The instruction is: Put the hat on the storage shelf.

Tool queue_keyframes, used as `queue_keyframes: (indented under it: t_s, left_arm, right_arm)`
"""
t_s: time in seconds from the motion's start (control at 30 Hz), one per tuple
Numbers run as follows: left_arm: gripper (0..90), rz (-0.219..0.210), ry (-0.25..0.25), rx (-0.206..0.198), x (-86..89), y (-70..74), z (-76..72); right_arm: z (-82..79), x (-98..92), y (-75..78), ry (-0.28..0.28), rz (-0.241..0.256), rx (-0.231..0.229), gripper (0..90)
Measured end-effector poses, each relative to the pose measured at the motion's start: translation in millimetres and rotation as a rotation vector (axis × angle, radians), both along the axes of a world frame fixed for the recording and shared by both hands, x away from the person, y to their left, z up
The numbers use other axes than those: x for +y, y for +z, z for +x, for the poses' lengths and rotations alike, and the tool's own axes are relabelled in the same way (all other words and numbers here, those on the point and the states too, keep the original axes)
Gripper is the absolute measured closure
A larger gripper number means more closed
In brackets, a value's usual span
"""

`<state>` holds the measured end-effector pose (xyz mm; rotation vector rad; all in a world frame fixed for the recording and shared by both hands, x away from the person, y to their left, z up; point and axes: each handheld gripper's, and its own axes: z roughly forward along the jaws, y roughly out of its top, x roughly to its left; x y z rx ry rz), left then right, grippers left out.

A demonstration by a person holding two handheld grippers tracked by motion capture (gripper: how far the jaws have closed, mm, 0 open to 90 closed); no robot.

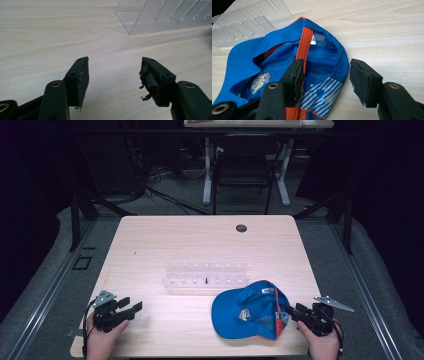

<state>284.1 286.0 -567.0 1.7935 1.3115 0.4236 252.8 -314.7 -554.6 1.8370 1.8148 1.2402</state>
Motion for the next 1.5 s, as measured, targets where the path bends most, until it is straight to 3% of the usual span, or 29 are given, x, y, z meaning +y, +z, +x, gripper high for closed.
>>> queue_keyframes:
  t_s: [0.23,0.5,0.7,0.83,0.93,1.03,1.27,1.5]
  left_arm:
    - [39.9,0.006,-0.007,-0.004,-2.1,1.7,-0.1]
    - [39.9,-0.003,-0.016,-0.012,-1.1,5.8,-3.4]
    - [39.9,-0.007,-0.041,-0.029,-5.3,8.8,-7.6]
    - [39.9,-0.024,-0.068,-0.012,-9.7,7.1,-7.7]
    - [39.9,-0.007,-0.097,-0.006,-14.8,6.0,-7.2]
    - [39.9,-0.005,-0.105,-0.002,-18.1,6.3,-7.4]
    - [40.0,0.009,-0.121,0.0,-25.1,3.7,-7.0]
    - [40.0,0.015,-0.129,0.009,-27.5,2.1,-6.0]
  right_arm:
    - [-1.0,3.7,1.9,0.01,-0.031,0.012,45.3]
    - [-4.0,3.7,5.9,0.031,-0.016,0.044,44.5]
    - [-11.6,4.6,19.8,0.015,0.015,0.055,42.5]
    - [-9.3,9.7,32.2,0.091,0.025,0.028,39.3]
    - [-6.3,10.5,36.0,0.119,0.037,0.051,39.6]
    - [-2.6,10.2,34.8,0.118,0.006,0.072,40.4]
    - [7.5,6.9,34.1,0.173,0.056,0.11,40.4]
    - [18.5,11.8,40.5,0.183,0.009,0.157,41.6]
